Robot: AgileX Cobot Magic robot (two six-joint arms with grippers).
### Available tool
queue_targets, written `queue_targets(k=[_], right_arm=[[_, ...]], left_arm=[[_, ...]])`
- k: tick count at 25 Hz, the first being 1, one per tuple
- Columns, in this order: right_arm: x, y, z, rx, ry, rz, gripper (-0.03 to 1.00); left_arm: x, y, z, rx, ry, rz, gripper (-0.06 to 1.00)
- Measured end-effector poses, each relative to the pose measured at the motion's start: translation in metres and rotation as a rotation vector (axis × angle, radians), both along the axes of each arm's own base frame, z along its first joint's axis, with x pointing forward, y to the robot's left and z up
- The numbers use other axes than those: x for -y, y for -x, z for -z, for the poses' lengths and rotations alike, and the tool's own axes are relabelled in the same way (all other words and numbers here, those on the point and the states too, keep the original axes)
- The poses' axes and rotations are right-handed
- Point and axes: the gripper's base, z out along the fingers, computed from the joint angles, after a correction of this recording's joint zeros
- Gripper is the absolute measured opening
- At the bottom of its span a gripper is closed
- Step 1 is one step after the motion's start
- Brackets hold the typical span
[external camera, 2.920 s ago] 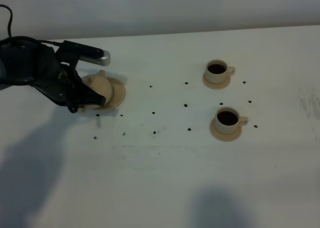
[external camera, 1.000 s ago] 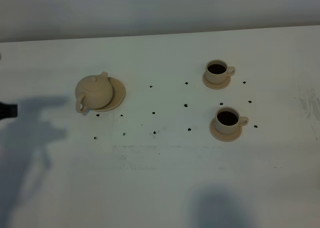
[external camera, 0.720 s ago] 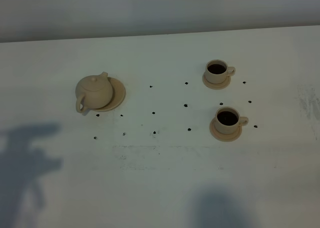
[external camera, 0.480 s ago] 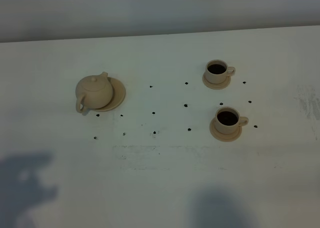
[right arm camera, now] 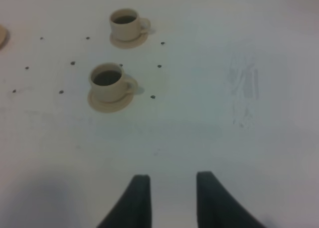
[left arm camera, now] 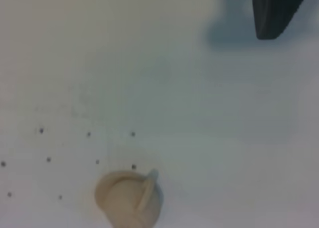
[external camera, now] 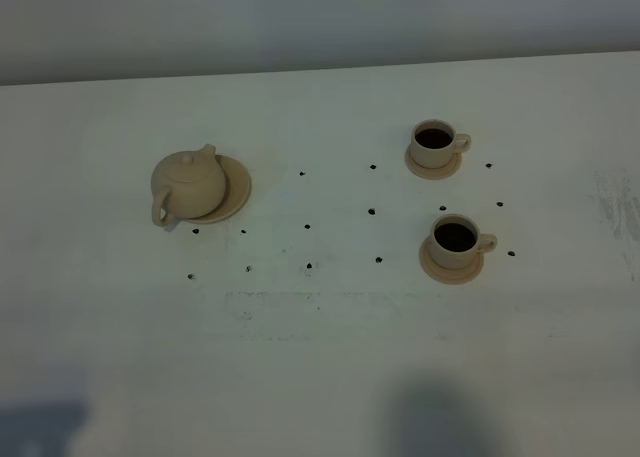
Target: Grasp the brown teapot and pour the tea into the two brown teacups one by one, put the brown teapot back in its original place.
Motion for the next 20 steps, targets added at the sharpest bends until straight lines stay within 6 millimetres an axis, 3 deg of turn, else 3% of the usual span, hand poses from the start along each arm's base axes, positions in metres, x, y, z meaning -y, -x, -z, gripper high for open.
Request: queue_targets(k=[7,20], right_arm=[[0.000,0.000,0.000,0.000,0.000,0.000,0.22],[0.000,0.000,0.000,0.000,0.000,0.000,0.22]], left_arm=[[0.000,0.004,0.014,-0.022,0.000,0.000,0.44],[0.000,0.004,0.015,-0.026,-0.007,0.008,0.44]])
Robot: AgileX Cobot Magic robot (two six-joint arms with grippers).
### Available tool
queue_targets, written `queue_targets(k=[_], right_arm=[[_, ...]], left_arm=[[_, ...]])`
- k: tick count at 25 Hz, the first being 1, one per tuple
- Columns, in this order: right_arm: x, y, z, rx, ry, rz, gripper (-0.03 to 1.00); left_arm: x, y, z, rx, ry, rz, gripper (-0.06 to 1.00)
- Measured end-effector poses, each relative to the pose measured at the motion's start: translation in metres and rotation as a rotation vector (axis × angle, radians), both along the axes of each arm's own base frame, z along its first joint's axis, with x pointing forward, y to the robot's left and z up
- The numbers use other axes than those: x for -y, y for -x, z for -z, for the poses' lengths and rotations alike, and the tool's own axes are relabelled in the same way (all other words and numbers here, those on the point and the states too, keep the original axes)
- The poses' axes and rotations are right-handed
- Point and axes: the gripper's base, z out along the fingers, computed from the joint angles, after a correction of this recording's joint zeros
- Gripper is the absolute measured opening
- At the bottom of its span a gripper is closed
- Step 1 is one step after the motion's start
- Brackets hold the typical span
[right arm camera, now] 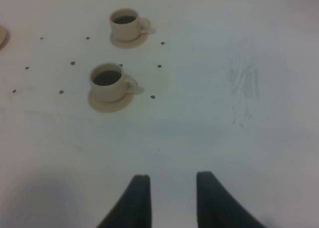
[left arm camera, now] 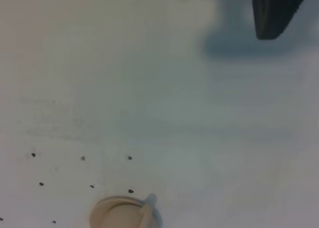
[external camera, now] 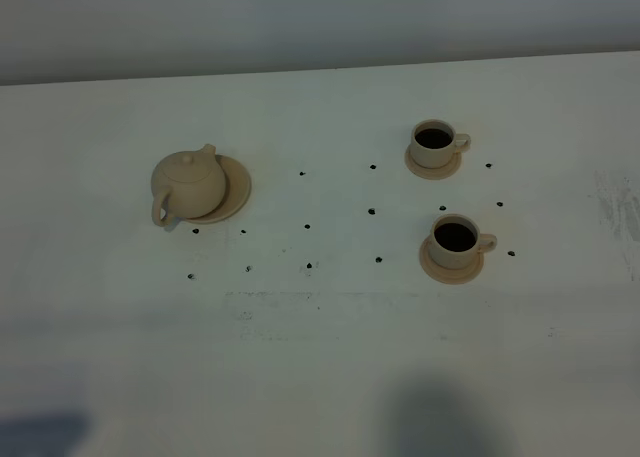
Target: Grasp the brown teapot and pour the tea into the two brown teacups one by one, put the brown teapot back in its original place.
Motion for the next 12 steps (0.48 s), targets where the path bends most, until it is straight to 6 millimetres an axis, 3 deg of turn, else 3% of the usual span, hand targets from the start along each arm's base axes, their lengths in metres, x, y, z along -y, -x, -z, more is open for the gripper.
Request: queue_targets(k=[12], right_arm=[[0.0000,0.0000,0.0000,0.000,0.000,0.000,0.22]], left_arm=[[0.0022,0.0086,0.0004,0.059,-0.004,0.030,0.44]])
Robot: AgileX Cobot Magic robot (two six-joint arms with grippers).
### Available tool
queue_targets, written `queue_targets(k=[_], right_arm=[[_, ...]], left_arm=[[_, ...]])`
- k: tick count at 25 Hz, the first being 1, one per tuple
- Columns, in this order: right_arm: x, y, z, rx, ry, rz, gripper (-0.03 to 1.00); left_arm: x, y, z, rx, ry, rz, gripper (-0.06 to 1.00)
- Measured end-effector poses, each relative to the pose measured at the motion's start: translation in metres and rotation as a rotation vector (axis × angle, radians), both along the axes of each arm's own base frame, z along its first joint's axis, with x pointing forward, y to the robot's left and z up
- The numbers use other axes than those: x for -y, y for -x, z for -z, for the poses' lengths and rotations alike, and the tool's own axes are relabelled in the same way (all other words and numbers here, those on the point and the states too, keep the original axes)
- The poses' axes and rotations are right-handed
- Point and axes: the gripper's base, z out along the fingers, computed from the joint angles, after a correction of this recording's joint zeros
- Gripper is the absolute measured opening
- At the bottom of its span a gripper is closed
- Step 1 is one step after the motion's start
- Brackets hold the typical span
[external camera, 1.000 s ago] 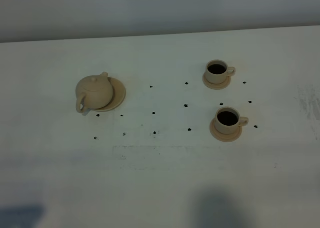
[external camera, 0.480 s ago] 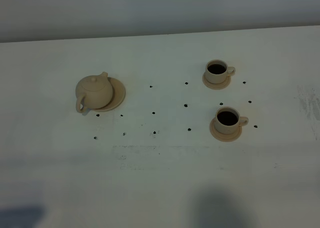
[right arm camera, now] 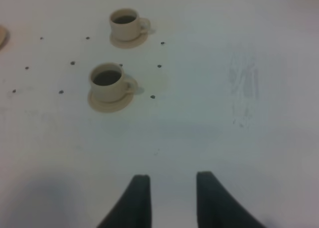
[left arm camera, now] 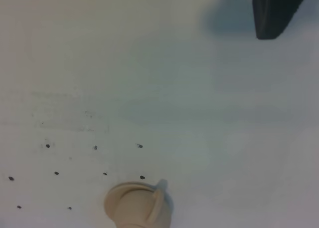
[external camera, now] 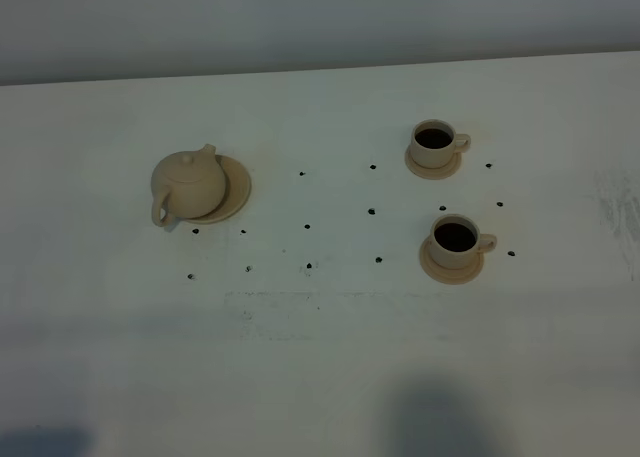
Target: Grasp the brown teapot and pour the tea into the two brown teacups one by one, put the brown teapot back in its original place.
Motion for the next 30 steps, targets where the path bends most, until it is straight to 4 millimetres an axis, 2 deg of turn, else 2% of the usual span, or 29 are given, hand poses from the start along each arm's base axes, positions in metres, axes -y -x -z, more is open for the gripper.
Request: queue_targets(k=[30], right_arm=[[0.0000,0.0000,0.0000,0.000,0.000,0.000,0.22]], left_arm=[[0.0001,0.0000,0.0000,0.000,0.001,0.000,0.44]])
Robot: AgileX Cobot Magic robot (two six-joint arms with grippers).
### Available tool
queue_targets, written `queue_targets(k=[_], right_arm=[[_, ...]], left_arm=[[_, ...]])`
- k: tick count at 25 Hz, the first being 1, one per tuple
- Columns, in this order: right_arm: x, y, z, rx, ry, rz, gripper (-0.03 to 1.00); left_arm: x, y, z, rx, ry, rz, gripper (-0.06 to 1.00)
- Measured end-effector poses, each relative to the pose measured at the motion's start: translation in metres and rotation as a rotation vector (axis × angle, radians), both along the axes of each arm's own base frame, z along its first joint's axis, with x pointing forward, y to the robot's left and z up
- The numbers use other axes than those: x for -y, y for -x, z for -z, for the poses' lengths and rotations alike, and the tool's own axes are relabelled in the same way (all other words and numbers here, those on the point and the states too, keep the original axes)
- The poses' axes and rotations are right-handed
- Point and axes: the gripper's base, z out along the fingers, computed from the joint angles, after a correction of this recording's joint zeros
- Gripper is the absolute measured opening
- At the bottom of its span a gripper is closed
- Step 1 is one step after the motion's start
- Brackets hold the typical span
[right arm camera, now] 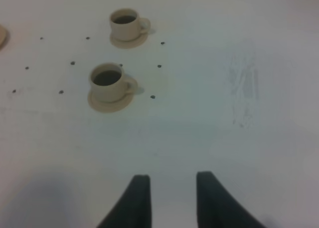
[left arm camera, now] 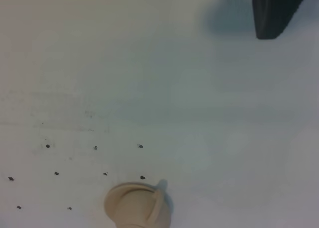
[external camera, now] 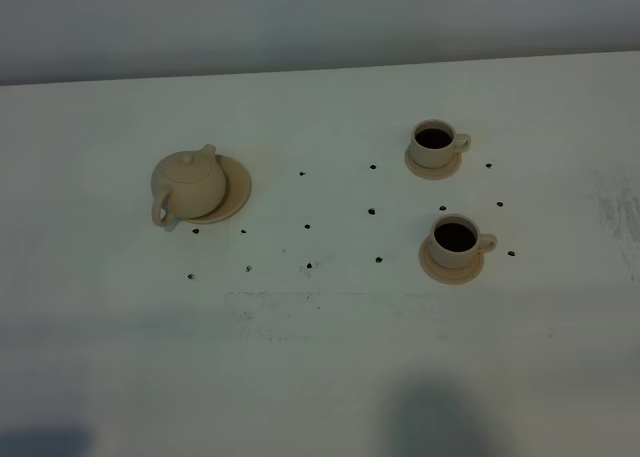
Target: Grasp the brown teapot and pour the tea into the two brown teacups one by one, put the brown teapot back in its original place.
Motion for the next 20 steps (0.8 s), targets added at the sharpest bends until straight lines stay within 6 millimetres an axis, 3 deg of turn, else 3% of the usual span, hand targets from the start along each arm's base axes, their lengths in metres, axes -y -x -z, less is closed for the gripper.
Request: queue_targets(k=[20], right_arm=[[0.0033,-0.0003,0.0004,0.003,0.054,0.012,0.22]], left_arm=[[0.0000,0.0000,0.0000,0.000,-0.001,0.001,0.44]])
